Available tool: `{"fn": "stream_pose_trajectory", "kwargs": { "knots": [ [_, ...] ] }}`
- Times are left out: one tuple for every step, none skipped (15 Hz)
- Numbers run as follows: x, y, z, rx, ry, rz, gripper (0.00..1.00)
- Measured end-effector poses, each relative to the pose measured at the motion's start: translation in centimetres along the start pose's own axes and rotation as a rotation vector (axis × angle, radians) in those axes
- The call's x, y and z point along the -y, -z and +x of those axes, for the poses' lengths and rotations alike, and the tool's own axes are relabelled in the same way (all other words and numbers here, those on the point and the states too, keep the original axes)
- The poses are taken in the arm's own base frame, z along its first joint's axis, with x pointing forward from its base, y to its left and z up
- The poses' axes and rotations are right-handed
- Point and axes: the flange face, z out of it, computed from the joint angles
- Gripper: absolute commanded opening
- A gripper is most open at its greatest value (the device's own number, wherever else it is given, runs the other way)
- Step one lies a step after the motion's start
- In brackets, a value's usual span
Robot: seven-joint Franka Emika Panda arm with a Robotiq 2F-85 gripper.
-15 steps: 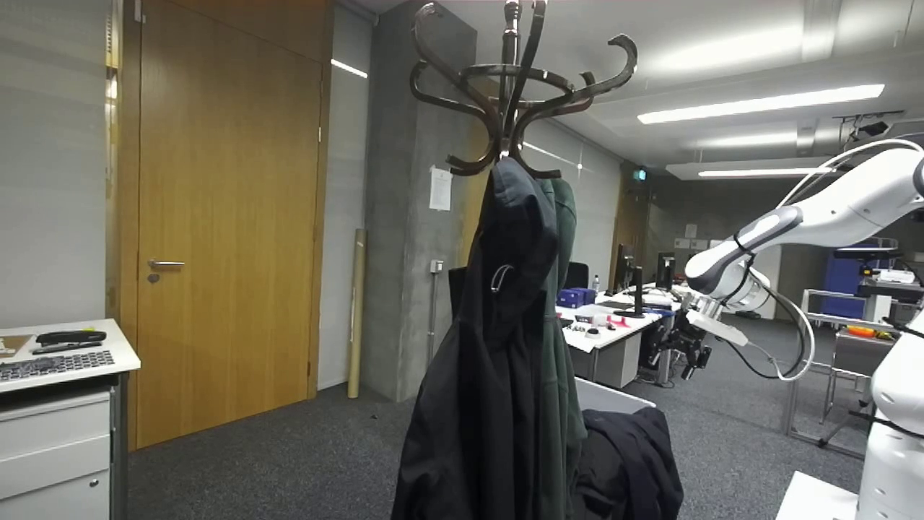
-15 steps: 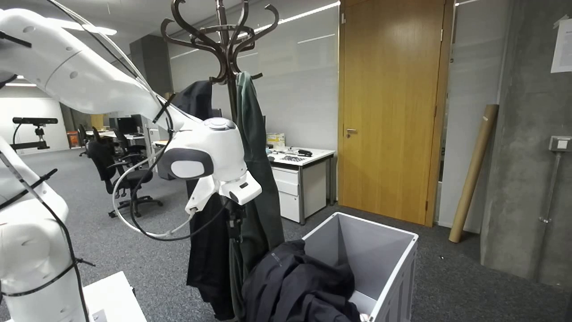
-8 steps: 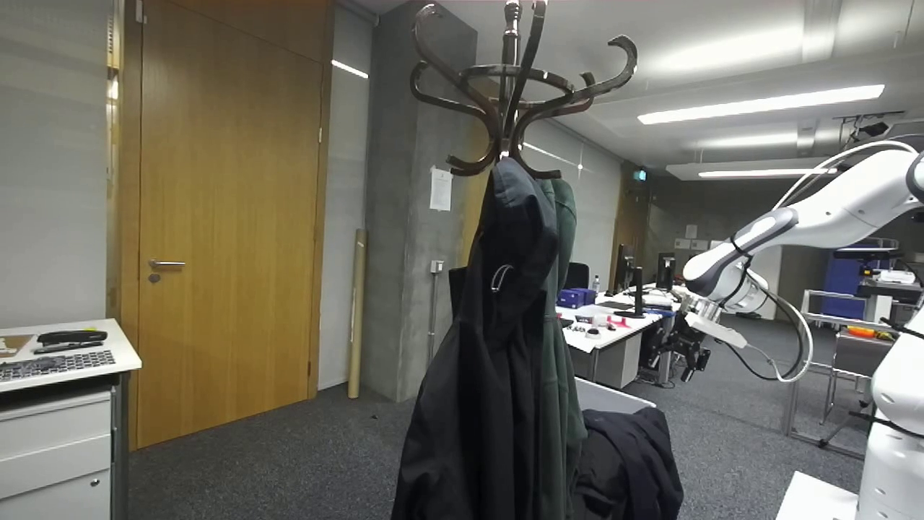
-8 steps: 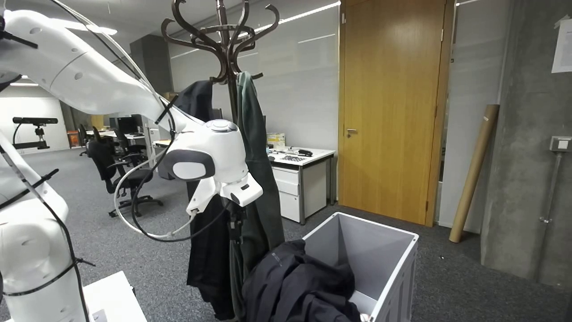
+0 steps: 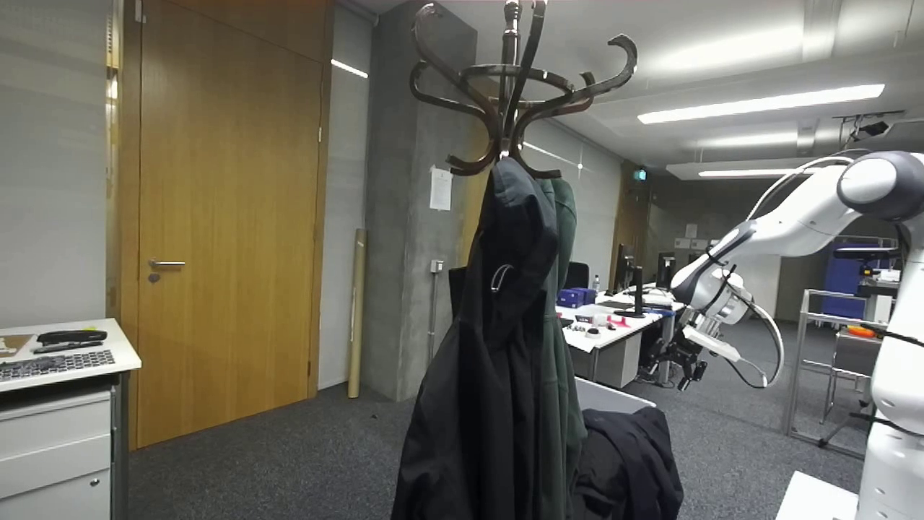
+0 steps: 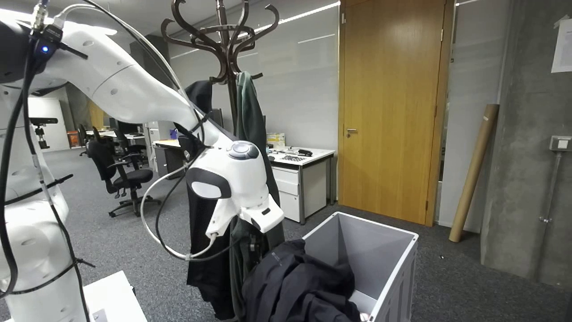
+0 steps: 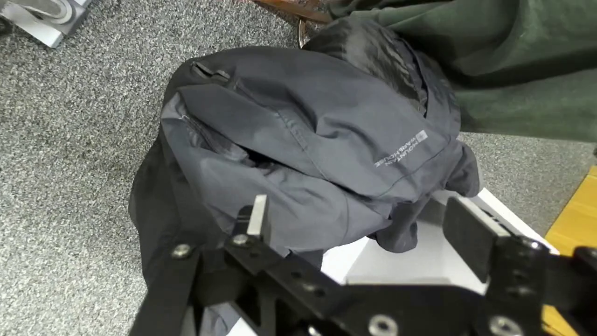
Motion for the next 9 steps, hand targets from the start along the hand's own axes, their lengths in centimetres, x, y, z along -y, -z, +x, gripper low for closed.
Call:
{"fn": "stream_pose_trajectory", "kwargs": {
  "knots": [
    [-0.4,-0.6,0.9,-0.001,-0.014,0.0,1.0],
    [-0.9,-1.3,1.9,0.0,-0.034,-0.006,1.0],
    [-1.4,-2.1,2.7,0.003,-0.05,-0.018,1.0],
    [-1.8,-2.9,3.4,0.008,-0.069,-0.035,1.0],
    [-2.2,-3.7,4.0,0.014,-0.081,-0.049,1.0],
    [-2.5,-4.2,4.4,0.018,-0.086,-0.059,1.0],
    [-2.6,-4.5,4.6,0.02,-0.088,-0.064,1.0],
    [-2.6,-4.7,4.8,0.02,-0.088,-0.066,1.0],
    [-2.5,-4.7,4.8,0.022,-0.085,-0.068,1.0]
  ]
}}
